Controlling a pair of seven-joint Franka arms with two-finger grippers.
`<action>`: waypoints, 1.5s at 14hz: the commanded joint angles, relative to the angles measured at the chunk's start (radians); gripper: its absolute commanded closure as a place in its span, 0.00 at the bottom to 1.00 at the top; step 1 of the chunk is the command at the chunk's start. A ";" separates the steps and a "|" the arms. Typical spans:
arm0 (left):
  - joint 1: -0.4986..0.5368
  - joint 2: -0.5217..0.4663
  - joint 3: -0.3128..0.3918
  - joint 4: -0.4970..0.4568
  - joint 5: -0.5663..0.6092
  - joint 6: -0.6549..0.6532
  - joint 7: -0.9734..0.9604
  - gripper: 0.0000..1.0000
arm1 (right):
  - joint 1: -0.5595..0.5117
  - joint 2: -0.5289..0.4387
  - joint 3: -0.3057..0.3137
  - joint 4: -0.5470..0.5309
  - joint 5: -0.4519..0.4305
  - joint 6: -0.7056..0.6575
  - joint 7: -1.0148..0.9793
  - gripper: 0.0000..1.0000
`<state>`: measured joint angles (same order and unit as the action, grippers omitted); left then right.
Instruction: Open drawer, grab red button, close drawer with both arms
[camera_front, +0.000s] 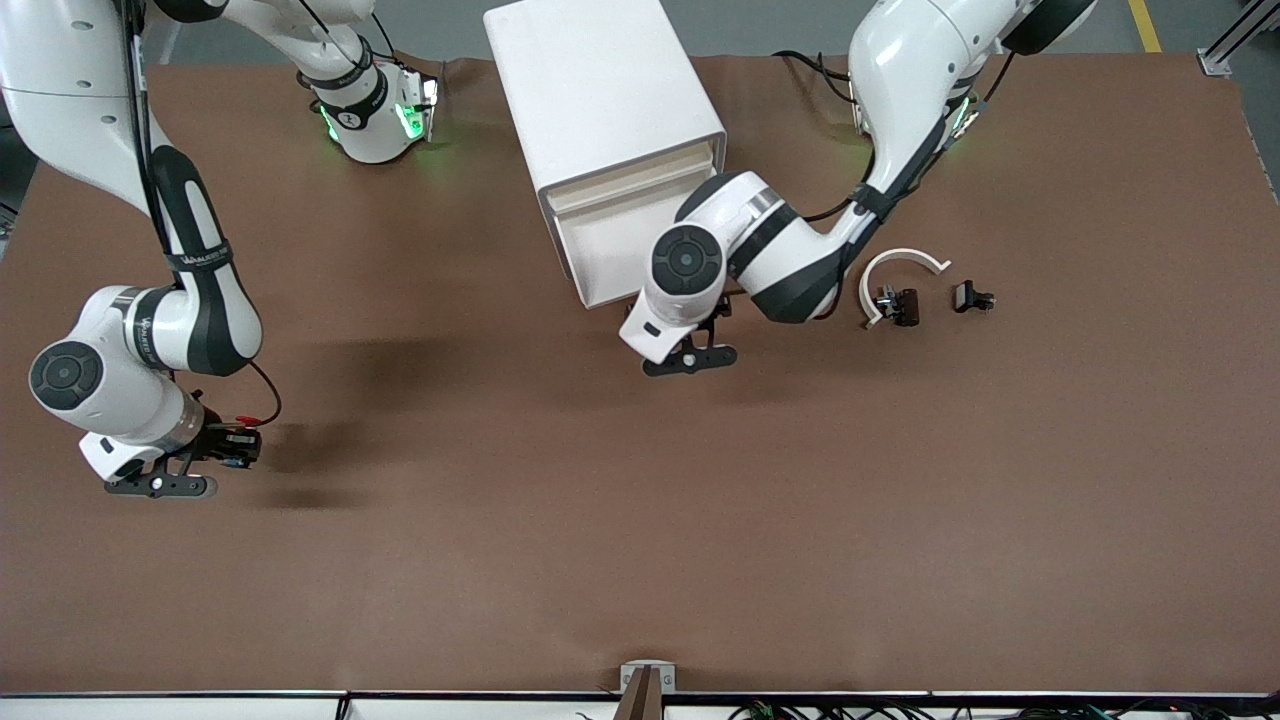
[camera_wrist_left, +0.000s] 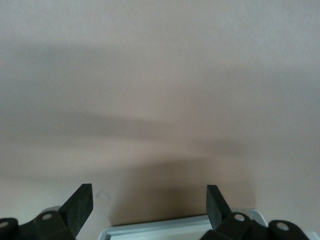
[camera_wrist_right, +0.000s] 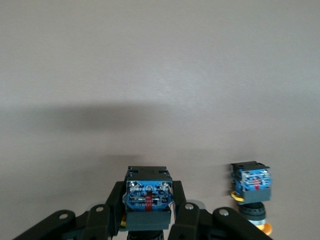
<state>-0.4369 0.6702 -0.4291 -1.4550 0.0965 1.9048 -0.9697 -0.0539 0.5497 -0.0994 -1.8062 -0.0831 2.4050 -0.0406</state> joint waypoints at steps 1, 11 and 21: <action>-0.026 -0.021 0.003 -0.022 -0.014 -0.015 -0.024 0.00 | -0.043 -0.010 0.021 -0.050 -0.029 0.063 -0.002 1.00; -0.031 -0.012 -0.066 -0.041 -0.083 -0.069 -0.046 0.00 | -0.052 0.018 0.021 -0.130 -0.030 0.155 -0.059 1.00; -0.033 0.019 -0.119 -0.047 -0.222 -0.128 -0.096 0.00 | -0.058 0.030 0.021 -0.128 -0.030 0.155 -0.087 1.00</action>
<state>-0.4742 0.6893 -0.5375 -1.5021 -0.0847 1.7986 -1.0527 -0.0876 0.5836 -0.0966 -1.9282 -0.0858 2.5605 -0.1139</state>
